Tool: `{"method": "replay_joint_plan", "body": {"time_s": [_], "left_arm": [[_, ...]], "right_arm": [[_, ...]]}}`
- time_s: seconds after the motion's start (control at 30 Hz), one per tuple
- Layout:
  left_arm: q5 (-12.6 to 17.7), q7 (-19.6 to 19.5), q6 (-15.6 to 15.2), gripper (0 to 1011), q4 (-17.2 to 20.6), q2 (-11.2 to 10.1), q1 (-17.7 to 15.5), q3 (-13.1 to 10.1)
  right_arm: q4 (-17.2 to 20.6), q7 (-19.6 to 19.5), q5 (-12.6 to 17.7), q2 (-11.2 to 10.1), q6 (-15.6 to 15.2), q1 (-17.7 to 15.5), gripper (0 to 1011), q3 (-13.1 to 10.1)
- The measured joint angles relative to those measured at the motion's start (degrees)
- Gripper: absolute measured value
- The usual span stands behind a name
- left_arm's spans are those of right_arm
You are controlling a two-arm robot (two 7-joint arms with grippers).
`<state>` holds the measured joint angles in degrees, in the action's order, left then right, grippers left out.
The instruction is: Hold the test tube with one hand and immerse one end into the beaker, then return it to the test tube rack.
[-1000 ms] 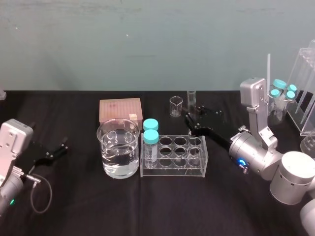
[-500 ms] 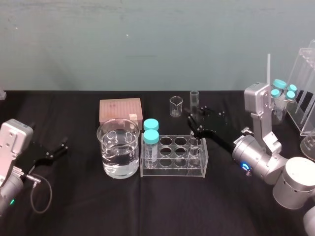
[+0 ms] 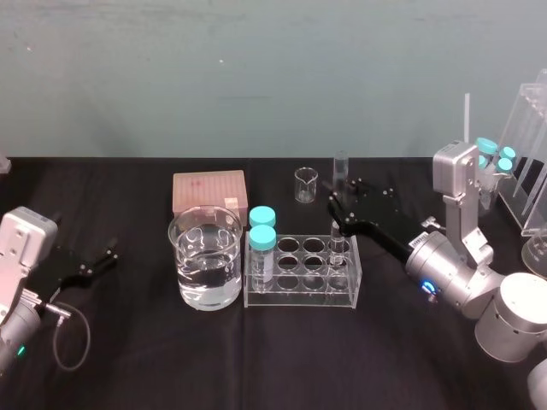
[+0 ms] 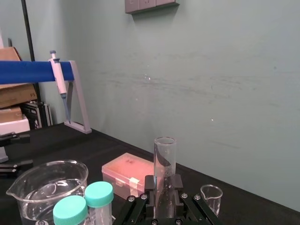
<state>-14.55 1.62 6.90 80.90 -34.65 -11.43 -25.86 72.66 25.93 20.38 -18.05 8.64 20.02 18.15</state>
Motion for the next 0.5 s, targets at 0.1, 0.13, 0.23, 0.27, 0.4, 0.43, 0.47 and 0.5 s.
{"method": "replay_joint_plan", "body": {"time_s": [0.1,0.13,0.23,0.27,0.4,0.43,0.47,0.5], "left_arm": [[0.0,0.0,0.0,1000,0.0,0.0,0.0,0.0],[0.0,0.0,0.0,1000,0.0,0.0,0.0,0.0],[0.0,0.0,0.0,1000,0.0,0.0,0.0,0.0],[0.0,0.0,0.0,1000,0.0,0.0,0.0,0.0],[0.0,0.0,0.0,1000,0.0,0.0,0.0,0.0],[0.0,0.0,0.0,1000,0.0,0.0,0.0,0.0],[0.0,0.0,0.0,1000,0.0,0.0,0.0,0.0],[0.0,0.0,0.0,1000,0.0,0.0,0.0,0.0]], "right_arm": [[0.43,0.3,0.26,-0.06,0.1,-0.01,226,-0.18],[0.82,0.45,0.37,-0.11,0.15,-0.02,226,-0.28],[1.84,0.64,0.66,-0.32,0.27,-0.02,226,-0.56],[2.19,0.66,0.74,-0.38,0.29,-0.02,226,-0.66],[3.98,0.71,1.19,-0.76,0.51,-0.02,226,-1.19],[4.34,0.71,1.26,-0.83,0.56,-0.02,226,-1.32],[4.74,0.71,1.34,-0.93,0.6,-0.02,226,-1.47],[5.62,0.69,1.56,-1.13,0.67,-0.02,226,-1.8]]}}
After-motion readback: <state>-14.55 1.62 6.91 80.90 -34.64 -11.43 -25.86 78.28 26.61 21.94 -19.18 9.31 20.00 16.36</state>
